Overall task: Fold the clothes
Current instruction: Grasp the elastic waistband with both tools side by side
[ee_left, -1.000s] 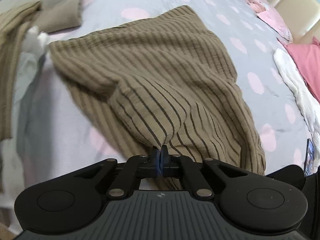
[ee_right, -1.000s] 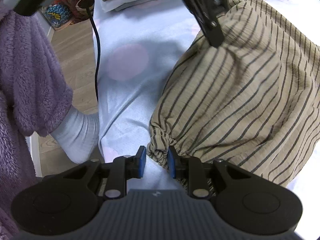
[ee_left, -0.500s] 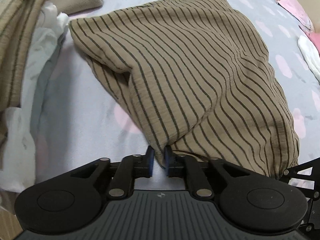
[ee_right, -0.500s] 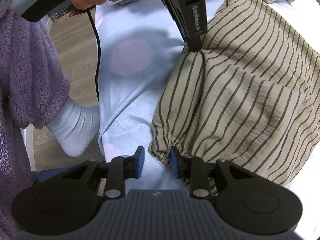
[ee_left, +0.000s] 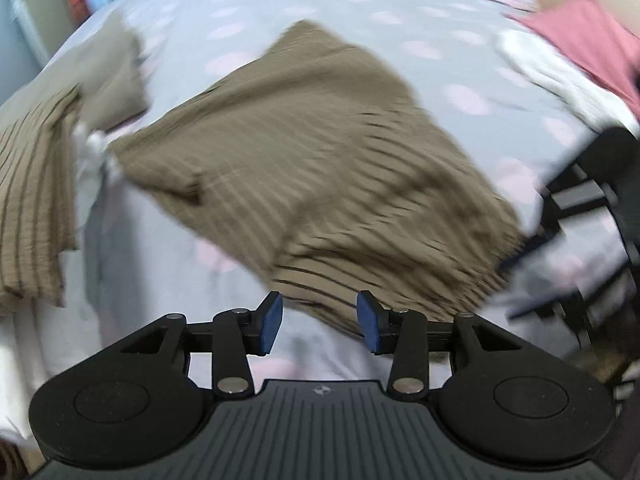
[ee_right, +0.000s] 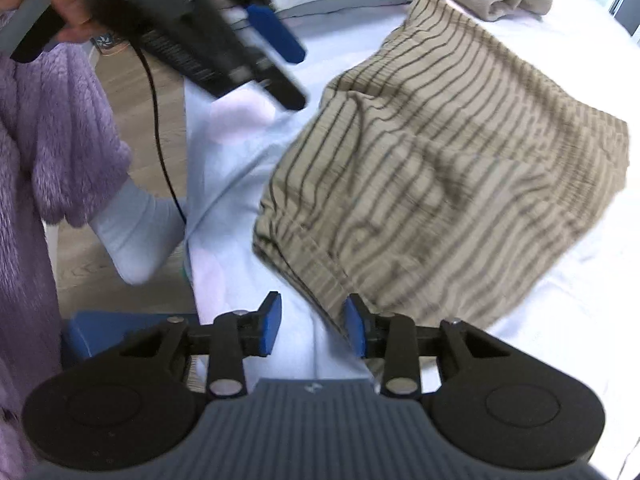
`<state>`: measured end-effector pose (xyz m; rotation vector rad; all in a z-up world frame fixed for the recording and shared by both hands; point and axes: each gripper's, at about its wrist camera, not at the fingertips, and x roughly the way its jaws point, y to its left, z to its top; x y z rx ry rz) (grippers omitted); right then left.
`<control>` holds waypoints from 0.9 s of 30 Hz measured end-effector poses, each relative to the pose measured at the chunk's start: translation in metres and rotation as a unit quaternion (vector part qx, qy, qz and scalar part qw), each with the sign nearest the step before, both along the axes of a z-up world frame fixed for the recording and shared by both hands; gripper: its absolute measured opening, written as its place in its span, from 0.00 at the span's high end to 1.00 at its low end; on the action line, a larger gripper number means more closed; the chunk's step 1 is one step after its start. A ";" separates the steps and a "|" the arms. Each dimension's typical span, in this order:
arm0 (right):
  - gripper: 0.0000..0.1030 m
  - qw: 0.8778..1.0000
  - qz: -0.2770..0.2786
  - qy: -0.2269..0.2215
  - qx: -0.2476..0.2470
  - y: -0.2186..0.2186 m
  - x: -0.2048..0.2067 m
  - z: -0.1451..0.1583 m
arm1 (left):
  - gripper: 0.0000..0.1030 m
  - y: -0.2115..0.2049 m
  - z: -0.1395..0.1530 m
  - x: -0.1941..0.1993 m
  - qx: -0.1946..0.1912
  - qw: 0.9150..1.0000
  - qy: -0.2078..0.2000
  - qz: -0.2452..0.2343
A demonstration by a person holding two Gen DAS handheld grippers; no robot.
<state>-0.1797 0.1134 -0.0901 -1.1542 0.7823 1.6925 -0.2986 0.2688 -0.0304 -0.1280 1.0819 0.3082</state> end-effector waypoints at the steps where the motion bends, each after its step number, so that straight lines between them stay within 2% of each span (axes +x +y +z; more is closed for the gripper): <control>1: 0.57 1.000 0.005 -0.008 0.009 -0.005 0.001 0.000 | 0.58 -0.010 0.000 -0.001 0.006 1.000 -0.005 -0.020; 3: 0.57 0.999 0.022 -0.029 0.032 -0.017 0.000 -0.001 | 0.56 -0.033 -0.001 -0.002 0.028 0.997 -0.008 -0.072; 7: 0.57 0.994 0.048 -0.067 0.068 -0.033 -0.003 -0.005 | 0.56 -0.074 -0.014 -0.001 0.061 0.986 -0.014 -0.154; 11: 0.56 0.988 0.068 -0.094 0.104 -0.042 -0.005 -0.013 | 0.56 -0.098 -0.037 0.004 0.098 0.971 0.000 -0.216; 13: 0.51 0.984 0.083 -0.110 0.115 -0.045 -0.008 -0.018 | 0.56 -0.104 -0.049 0.007 0.109 0.965 0.014 -0.237; 17: 0.50 0.979 0.097 -0.131 0.119 -0.043 -0.010 -0.029 | 0.56 -0.106 -0.070 0.010 0.131 0.956 0.040 -0.261; 24: 0.49 0.970 0.133 -0.166 0.115 -0.040 -0.012 -0.054 | 0.54 -0.102 -0.086 0.011 0.128 0.952 0.043 -0.276; 27: 0.49 0.967 0.145 -0.177 0.115 -0.039 -0.015 -0.063 | 0.53 -0.098 -0.088 0.013 0.118 0.953 0.045 -0.277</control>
